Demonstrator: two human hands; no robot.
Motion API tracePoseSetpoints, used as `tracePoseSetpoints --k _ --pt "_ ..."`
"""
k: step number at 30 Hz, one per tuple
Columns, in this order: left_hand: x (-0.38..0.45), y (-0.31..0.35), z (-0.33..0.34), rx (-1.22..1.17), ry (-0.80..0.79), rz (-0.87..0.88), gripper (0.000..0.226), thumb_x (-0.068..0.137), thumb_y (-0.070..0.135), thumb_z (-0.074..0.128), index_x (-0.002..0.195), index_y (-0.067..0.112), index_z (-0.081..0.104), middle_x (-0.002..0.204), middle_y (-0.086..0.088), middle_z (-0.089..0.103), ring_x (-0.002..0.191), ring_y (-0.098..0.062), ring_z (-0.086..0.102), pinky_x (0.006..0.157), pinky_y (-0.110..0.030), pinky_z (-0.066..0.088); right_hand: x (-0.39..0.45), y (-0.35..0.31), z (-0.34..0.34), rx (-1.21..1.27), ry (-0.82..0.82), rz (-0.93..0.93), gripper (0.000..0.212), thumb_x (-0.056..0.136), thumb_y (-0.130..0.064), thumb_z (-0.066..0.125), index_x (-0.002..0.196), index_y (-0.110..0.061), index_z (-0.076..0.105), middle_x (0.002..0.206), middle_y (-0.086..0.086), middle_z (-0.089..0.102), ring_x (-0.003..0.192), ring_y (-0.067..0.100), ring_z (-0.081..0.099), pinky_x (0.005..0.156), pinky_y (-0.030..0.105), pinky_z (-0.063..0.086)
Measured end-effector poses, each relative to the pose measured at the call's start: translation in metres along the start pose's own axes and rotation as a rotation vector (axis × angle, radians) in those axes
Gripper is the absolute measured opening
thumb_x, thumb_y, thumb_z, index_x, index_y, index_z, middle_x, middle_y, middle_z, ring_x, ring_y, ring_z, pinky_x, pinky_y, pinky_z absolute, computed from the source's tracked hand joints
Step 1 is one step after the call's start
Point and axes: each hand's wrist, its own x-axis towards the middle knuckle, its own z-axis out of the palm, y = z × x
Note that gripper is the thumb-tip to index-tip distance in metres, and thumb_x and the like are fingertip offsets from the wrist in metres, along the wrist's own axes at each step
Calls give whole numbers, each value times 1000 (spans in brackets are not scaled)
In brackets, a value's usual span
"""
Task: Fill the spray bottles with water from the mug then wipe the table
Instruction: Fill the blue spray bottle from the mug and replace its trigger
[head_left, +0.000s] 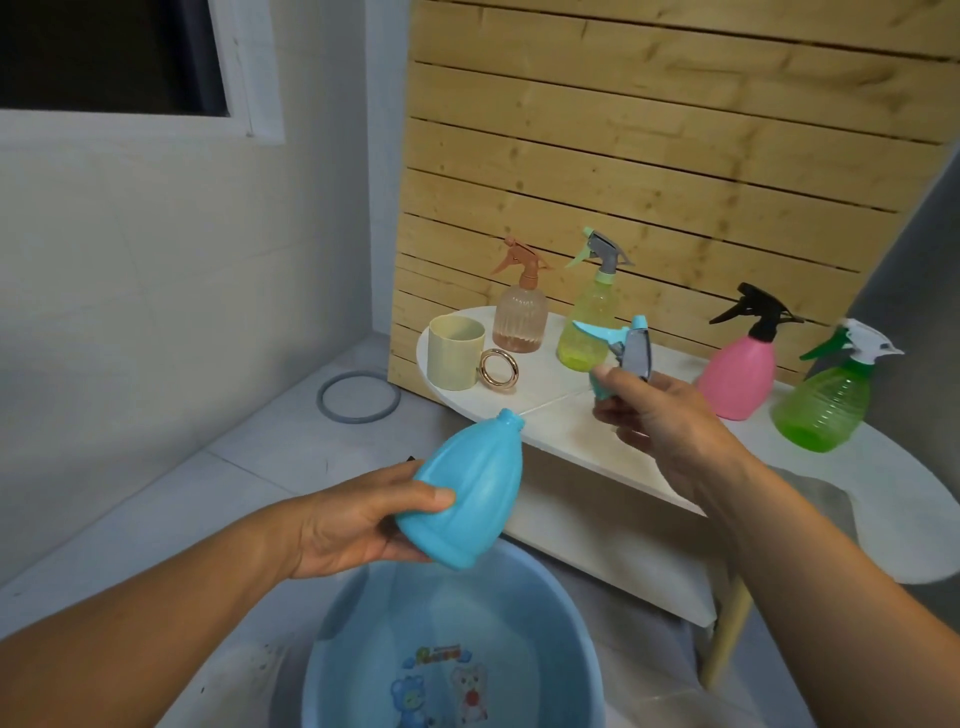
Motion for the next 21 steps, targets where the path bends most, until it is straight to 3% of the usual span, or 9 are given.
tracePoseSetpoints --k 1,3,6,9,13,17,21 --pt "0 -1 -2 20 2 -5 69 84 31 82 146 19 54 139 -13 65 131 -30 62 110 -48 50 5 1 -5 27 21 41 31 89 -36 76 105 -11 69 87 6 72 83 17 68 85 33 54" --pt "3 -4 -4 60 33 -8 67 85 24 84 145 20 54 136 -10 67 127 -27 64 109 -47 52 14 3 -14 69 64 136 30 92 -37 73 106 -11 67 88 6 71 83 18 69 85 39 57" --pt "10 -12 -7 105 162 29 81 73 28 94 144 25 52 133 -8 68 123 -26 67 103 -46 56 29 11 -24 70 124 256 30 97 -37 67 106 -8 68 85 5 70 76 18 67 68 33 58" --pt "15 -14 -3 120 278 77 87 65 28 98 139 32 53 132 -5 65 118 -23 68 97 -42 60 42 23 -29 52 160 331 29 101 -34 61 106 -7 68 82 7 69 71 18 64 62 30 55" --pt "20 -10 9 184 309 129 79 69 24 96 135 34 54 125 1 69 113 -15 69 95 -36 60 61 42 -33 54 191 378 27 100 -28 62 111 -4 68 80 10 68 63 18 60 54 27 52" --pt "25 -9 15 220 331 152 83 63 33 96 134 37 54 123 6 70 113 -12 69 96 -37 60 74 57 -31 32 227 380 27 98 -23 67 109 2 67 79 14 68 55 17 58 46 25 51" --pt "27 -9 21 278 354 169 75 74 27 92 135 40 50 125 8 65 113 -10 67 92 -33 62 83 69 -26 -32 268 415 36 92 -25 75 108 4 63 81 19 66 52 22 60 49 27 59"
